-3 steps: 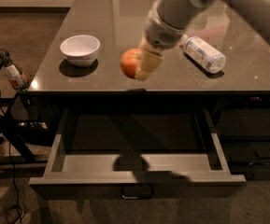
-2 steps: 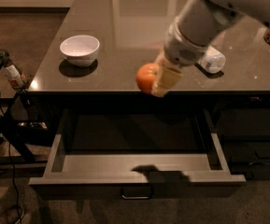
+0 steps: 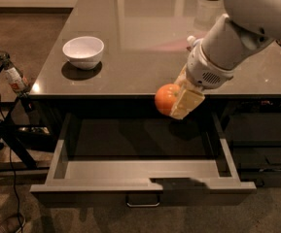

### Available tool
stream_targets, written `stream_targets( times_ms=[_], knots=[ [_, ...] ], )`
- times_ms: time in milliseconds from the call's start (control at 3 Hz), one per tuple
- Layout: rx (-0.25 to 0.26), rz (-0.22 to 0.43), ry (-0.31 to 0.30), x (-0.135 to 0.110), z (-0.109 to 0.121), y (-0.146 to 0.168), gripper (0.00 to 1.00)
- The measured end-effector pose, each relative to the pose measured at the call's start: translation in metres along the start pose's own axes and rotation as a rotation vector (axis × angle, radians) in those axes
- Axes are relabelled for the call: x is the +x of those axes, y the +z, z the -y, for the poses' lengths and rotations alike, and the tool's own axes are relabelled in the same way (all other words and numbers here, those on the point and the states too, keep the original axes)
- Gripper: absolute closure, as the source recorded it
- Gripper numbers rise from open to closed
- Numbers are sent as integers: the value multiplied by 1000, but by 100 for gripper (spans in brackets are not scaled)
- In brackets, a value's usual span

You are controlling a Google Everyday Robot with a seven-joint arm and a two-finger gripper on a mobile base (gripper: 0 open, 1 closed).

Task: Place orange into top drawer

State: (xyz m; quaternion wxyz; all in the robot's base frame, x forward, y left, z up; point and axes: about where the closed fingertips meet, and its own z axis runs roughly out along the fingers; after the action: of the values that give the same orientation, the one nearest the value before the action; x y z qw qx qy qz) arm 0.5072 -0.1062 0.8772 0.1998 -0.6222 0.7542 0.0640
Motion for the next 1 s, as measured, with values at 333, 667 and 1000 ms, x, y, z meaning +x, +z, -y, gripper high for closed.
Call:
stream_targets(
  times_ms=[333, 667, 1000],
  knots=[
    [-14, -45, 14, 10, -9, 16, 100],
    [-26, -92, 45, 31, -17, 47, 100],
    [-26, -113, 56, 46, -16, 73, 100]
  ],
)
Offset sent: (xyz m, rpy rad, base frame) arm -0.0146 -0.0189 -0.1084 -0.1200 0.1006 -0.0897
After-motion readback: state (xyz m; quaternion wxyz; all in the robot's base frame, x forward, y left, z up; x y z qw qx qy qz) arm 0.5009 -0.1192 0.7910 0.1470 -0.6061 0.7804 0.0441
